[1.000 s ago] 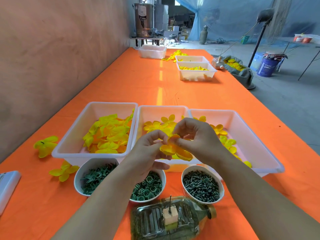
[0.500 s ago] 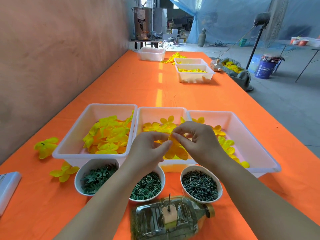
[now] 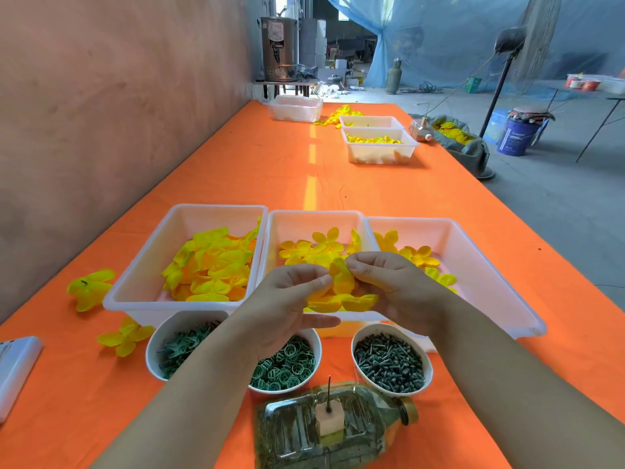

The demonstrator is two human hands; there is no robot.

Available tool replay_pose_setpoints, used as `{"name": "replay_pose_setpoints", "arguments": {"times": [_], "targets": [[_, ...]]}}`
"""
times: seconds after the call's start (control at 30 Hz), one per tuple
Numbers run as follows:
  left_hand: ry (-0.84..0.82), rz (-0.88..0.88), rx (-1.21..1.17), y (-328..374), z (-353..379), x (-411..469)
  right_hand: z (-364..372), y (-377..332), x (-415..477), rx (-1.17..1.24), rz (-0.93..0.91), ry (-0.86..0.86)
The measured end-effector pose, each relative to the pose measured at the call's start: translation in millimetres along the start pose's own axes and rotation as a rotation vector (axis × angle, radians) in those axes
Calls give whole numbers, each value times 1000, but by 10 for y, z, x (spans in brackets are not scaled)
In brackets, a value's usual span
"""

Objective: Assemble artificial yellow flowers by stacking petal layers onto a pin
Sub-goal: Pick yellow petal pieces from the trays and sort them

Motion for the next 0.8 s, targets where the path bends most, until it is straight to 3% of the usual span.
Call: {"name": "replay_pose_setpoints", "arguments": {"times": [0.17, 0.33, 0.47, 0.53, 0.67, 0.8], "targets": [[203, 7, 172, -46, -72, 0, -89, -18, 6, -402, -105, 171], [151, 44, 129, -20, -15, -9, -109, -105, -9, -416, -147, 221], [315, 107, 288, -53, -78, -25, -183, -157, -11, -647, -133, 344], [383, 114, 268, -56, -126, -35, -163, -186, -11, -660, -148, 320], [370, 11, -5, -97, -173, -15, -157, -214, -28, -606, -194, 279], [448, -19, 18, -115, -260, -7, -70, -217, -27, -692, -204, 182]]}}
Point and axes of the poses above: each hand's wrist, its own x-axis towards the middle knuckle, its own z-axis out of the palm, y = z × x, the point moved 6 cm from there along x, towards the middle knuckle, and after that the axes turned 4 degrees about x, right-handed, at the moved point
